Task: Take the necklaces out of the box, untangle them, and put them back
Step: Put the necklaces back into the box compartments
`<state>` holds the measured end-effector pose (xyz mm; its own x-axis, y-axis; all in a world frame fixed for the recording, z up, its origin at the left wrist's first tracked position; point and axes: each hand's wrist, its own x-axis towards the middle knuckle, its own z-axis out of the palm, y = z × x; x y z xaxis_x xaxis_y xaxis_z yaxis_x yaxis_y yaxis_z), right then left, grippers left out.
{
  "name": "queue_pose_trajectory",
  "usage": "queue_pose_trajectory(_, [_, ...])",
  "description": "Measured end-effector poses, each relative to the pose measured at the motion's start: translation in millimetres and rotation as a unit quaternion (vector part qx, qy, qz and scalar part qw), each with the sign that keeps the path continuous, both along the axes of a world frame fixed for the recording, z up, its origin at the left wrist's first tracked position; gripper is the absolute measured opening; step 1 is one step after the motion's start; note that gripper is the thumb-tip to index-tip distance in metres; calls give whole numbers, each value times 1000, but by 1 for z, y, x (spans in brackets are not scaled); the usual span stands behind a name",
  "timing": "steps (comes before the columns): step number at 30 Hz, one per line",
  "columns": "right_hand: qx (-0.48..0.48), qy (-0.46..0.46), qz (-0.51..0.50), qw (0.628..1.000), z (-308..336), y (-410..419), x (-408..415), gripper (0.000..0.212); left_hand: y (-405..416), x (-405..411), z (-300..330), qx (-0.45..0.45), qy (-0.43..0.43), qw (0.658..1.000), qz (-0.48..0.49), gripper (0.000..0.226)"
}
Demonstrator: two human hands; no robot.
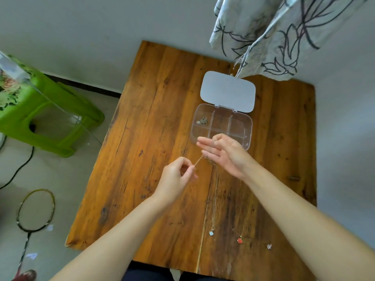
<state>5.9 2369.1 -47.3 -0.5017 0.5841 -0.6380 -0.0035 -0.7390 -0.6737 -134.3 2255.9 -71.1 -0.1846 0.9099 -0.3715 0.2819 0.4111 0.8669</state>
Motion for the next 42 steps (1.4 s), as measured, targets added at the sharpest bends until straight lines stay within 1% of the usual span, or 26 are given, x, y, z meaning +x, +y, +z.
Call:
queue_pose_trajectory(2, [-36,57,-101,993,5,18,7,26,34,4,8,4,-28,999,-20,11])
queue_pose_trajectory(4, [-49,82,-180,979,7,39,12,25,71,7,11,15,-11,999,-42,13])
queue_pose_trajectory(5, [-44,81,-204,975,8,50,12,21,88,9,9,21,3,999,-48,15])
queue_pose_trajectory(7, [-22,50,-226,973,8,71,12,10,119,12,6,25,31,998,-40,16])
queue_pose_trajectory(10, [9,-13,-234,972,3,92,8,7,153,19,-3,26,84,996,-25,13])
queue_pose_trajectory(12, [19,-55,-235,970,-4,99,4,9,168,24,-13,39,118,992,-36,10])
queue_pose_trajectory(15, [34,-109,-215,970,-19,103,2,13,176,31,-27,54,181,980,-66,12])
queue_pose_trajectory(19, [68,-206,-159,963,-38,99,5,18,178,37,-39,51,299,945,-119,18])
queue_pose_trajectory(21, [73,-241,-133,958,-41,96,8,16,178,37,-46,44,330,930,-156,17])
queue_pose_trajectory(24, [53,-246,-126,960,-38,93,14,20,178,37,-48,40,364,903,-224,19])
queue_pose_trajectory(26, [41,-230,-139,962,-28,88,23,23,176,36,-40,65,384,887,-248,19])
queue_pose_trajectory(29, [61,-221,-161,960,-3,68,50,17,163,42,-23,145,386,870,-269,14])
queue_pose_trajectory(31, [73,-249,-150,954,10,39,74,14,141,54,-14,221,337,856,-323,14])
queue_pose_trajectory(32, [76,-283,-128,947,13,20,85,14,126,61,-11,259,307,840,-365,17])
queue_pose_trajectory(33, [75,-324,-92,938,11,-2,96,14,111,70,-11,289,286,815,-413,18])
queue_pose_trajectory(34, [72,-363,-47,928,6,-27,105,15,95,80,-13,292,271,786,-473,18])
queue_pose_trajectory(35, [69,-394,0,917,0,-55,113,15,82,89,-16,276,268,755,-530,17])
queue_pose_trajectory(37, [67,-443,71,891,-18,-111,126,13,60,105,-26,222,279,704,-615,25])
queue_pose_trajectory(39, [81,-489,87,864,-31,-161,131,8,48,117,-37,202,305,666,-650,34])
queue_pose_trajectory(40, [88,-508,82,853,-34,-179,131,8,44,121,-41,202,319,654,-655,40])
queue_pose_trajectory(42, [98,-542,78,831,-39,-204,125,19,41,127,-46,203,346,619,-675,49])
